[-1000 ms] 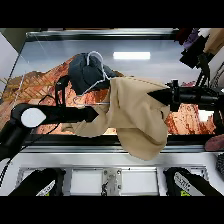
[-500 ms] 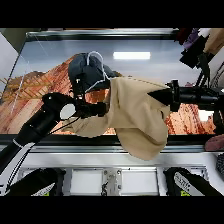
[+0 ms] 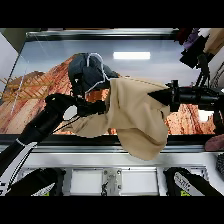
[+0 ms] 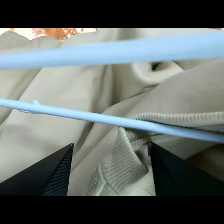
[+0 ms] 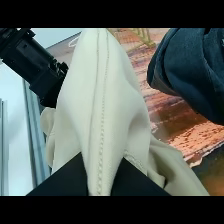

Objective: Fold the clothes and pants, and hang the long-sleeved shirts on hangers.

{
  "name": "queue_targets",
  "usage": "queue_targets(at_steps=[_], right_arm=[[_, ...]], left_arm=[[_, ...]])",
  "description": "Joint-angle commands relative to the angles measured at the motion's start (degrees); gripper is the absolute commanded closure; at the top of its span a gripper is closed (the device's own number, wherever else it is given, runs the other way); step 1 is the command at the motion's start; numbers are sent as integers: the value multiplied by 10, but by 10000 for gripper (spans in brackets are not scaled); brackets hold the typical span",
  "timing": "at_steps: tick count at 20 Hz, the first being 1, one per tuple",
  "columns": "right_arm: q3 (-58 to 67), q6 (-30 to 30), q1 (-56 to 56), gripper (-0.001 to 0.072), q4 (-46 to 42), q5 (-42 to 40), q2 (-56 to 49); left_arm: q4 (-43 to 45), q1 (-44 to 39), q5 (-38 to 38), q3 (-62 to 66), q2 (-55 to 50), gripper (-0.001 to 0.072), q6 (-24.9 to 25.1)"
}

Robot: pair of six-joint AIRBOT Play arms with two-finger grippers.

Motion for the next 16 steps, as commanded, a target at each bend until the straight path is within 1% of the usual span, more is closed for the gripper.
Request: queue_targets(at_steps=[1,2,3,4,5,6,9,12,13,14,16], right_arm=[[1,12,0,683,0,0,0],[1,12,0,683,0,0,0],[1,12,0,682,0,0,0],[1,12,0,683,0,0,0],[1,12,0,683,0,0,0],[1,12,0,683,0,0,0],[1,12,0,683,0,0,0],[1,13,0,683,0,0,0],[1,21,0,683,0,0,1],[1,29,0,683,0,-1,1],[1,34,0,684,0,-1,1]], left_arm=[[4,3,4,-4,0,217,-4],[3,0,3,-4,0,223,-4],[4,-5,1,-4,0,375,-4],[5,-10,-3,-4,0,412,-3],[5,-14,-10,-4,0,415,-3],[5,-15,-24,-4,0,458,-2],[4,-15,-68,-4,7,460,4],[14,-14,-77,-4,34,461,17],[24,-14,-79,-4,45,627,19],[35,-14,-81,-4,56,684,22],[35,-10,-82,-4,71,684,23]])
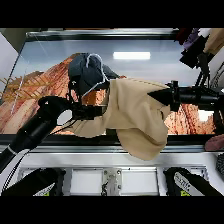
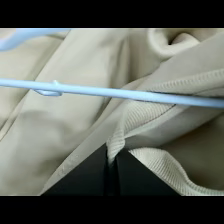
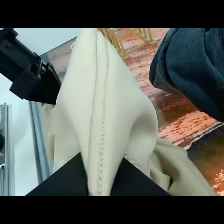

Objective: Fold the clothes and pants, and hang the long-sleeved shirts on hangers.

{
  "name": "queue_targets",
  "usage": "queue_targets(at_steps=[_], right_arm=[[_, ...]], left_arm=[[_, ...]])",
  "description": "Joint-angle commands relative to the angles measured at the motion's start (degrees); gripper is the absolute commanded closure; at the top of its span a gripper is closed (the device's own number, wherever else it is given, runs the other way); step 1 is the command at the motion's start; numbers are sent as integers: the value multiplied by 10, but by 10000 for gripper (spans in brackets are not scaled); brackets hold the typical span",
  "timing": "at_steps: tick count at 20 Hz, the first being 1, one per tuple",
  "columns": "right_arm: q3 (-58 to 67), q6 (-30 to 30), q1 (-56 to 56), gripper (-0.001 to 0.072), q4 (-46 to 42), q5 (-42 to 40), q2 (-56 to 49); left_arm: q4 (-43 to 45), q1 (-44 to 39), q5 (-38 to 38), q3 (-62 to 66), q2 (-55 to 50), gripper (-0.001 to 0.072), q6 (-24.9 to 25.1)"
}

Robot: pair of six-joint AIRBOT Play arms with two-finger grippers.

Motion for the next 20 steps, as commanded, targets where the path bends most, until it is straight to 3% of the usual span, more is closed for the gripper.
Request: queue_targets(at_steps=[1,5,11,16,20], right_arm=[[1,12,0,683,0,-2,0],[1,31,0,685,10,-17,17],[1,38,0,685,138,-20,40],[1,59,0,685,144,-19,51],[1,65,4,685,144,-25,51]], left_arm=[[12,7,-13,0,26,684,8],[12,40,-57,0,43,684,39],[5,71,-55,0,38,684,49],[5,92,-39,0,30,684,52],[-72,116,-11,1,32,684,85]])
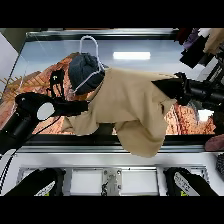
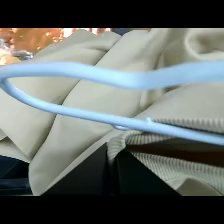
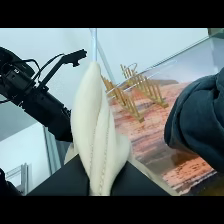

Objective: Fold the clothes and pants, and hang the long-sleeved shirts on hangers.

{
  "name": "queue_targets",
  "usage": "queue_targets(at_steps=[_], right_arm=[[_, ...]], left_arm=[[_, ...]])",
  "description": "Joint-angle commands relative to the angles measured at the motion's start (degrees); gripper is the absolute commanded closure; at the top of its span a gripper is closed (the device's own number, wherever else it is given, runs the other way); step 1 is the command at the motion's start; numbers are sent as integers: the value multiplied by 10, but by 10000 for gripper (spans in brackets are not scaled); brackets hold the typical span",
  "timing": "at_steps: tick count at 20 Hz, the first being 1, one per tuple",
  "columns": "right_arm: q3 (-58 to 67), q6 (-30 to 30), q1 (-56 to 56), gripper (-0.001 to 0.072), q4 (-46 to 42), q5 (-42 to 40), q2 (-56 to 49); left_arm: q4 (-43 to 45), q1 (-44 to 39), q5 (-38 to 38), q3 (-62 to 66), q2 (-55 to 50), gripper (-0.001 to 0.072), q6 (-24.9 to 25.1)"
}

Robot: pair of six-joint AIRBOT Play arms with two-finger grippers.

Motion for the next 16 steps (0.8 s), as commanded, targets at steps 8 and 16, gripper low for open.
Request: queue_targets(at_steps=[8,16], right_arm=[[0,1,21,686,108,-40,1],[0,8,21,685,122,-32,1]], left_arm=[[-73,5,66,21,0,684,34],[-75,81,34,21,0,684,59]])
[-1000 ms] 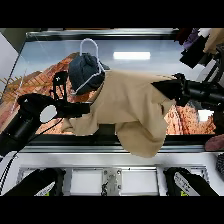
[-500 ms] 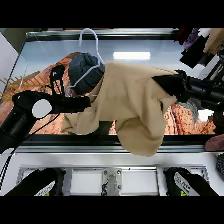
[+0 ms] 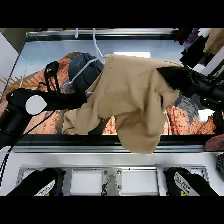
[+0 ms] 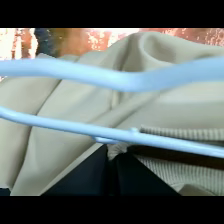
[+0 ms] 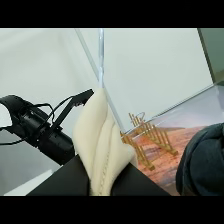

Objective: Fold the clothes and pants, and hang the long-sleeved shirts on hangers.

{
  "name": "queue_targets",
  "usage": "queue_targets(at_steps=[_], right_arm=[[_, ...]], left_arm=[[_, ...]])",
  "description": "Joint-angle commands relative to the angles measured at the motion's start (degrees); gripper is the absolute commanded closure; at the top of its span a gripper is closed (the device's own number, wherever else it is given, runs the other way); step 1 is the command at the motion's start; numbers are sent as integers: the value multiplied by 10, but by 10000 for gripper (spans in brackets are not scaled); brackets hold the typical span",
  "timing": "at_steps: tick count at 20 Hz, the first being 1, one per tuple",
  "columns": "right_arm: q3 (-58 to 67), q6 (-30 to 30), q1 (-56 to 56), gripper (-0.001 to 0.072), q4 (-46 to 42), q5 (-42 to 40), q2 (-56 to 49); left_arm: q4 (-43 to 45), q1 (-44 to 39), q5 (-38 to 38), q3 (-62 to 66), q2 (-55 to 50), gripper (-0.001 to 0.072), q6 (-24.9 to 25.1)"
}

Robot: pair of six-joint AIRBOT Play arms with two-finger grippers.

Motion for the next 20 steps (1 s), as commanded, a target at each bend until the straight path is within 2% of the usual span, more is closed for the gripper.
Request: queue_targets(at_steps=[1,8,12,16,20], right_arm=[[0,5,0,685,9,11,0],[0,5,0,685,4,11,0],[0,4,0,686,37,0,0],[1,0,0,685,87,-2,0],[0,0,1,685,109,-2,1]], left_arm=[[1,37,-19,1,0,684,21],[-3,74,-40,1,0,684,44],[-44,37,-10,1,0,684,55],[-45,-3,22,1,0,684,55],[-47,4,30,1,0,684,55]])
